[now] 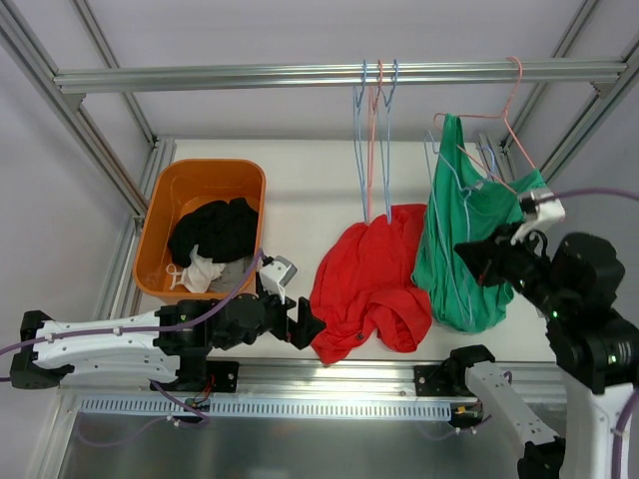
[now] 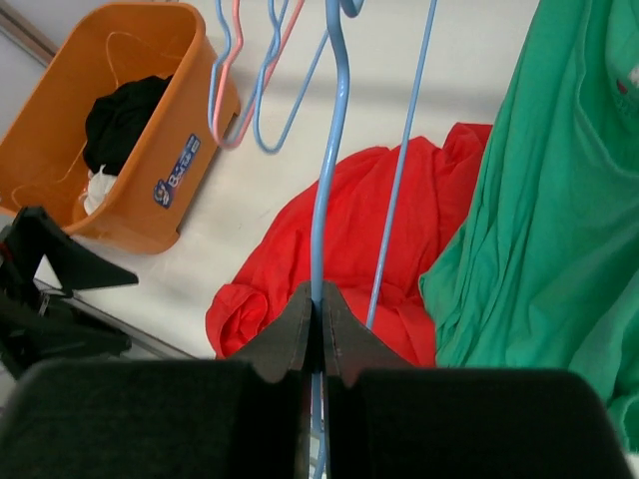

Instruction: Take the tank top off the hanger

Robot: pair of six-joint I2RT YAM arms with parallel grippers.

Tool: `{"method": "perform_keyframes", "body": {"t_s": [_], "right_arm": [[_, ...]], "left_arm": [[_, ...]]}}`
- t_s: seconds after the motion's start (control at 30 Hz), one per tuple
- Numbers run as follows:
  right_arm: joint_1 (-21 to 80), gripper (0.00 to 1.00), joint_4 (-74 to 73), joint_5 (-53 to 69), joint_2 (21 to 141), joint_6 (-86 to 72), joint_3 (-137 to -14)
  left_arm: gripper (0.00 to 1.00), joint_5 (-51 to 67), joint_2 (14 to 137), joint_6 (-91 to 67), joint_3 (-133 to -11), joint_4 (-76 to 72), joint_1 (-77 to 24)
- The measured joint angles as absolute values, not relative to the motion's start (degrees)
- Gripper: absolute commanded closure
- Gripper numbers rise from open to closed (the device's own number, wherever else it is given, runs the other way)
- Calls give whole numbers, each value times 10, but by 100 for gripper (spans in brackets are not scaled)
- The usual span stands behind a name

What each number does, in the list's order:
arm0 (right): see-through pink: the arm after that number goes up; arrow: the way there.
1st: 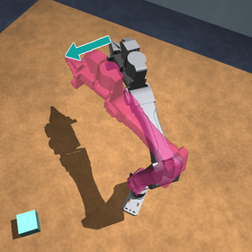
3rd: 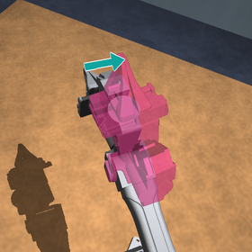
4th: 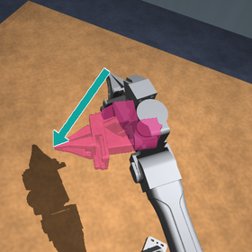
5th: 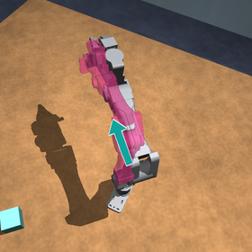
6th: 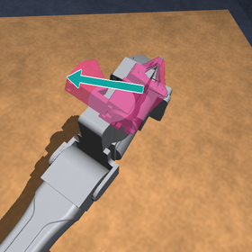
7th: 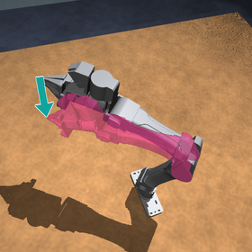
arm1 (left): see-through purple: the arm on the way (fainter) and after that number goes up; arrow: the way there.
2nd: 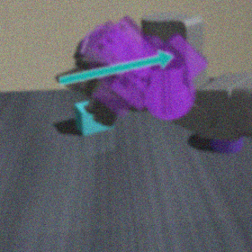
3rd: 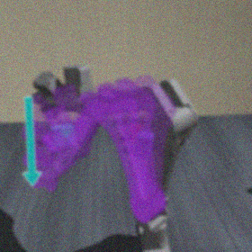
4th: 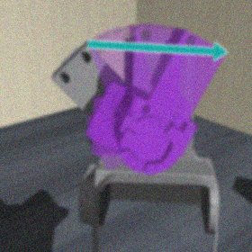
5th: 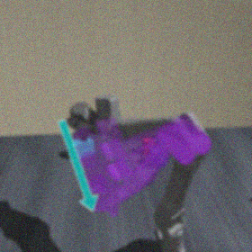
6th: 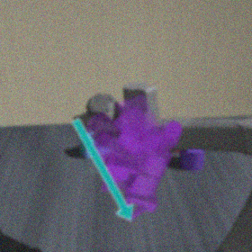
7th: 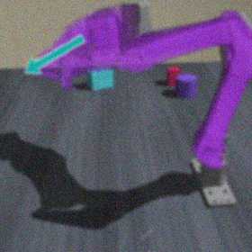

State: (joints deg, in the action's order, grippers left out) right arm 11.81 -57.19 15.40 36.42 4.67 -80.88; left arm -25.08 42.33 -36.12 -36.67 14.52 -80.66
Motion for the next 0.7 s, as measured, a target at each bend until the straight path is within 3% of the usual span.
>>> {"method": "perform_keyframes", "body": {"t_s": [0.43, 0.7], "right_arm": [[169, 100, -508, 115, 711, 62, -1068], [206, 100, -504, 61, 829, 60, -1152]], "left_arm": [[1, -214, 445, -344, -398, 219, -807], [1, -213, 458, -338, -404, 231, -807]]}}
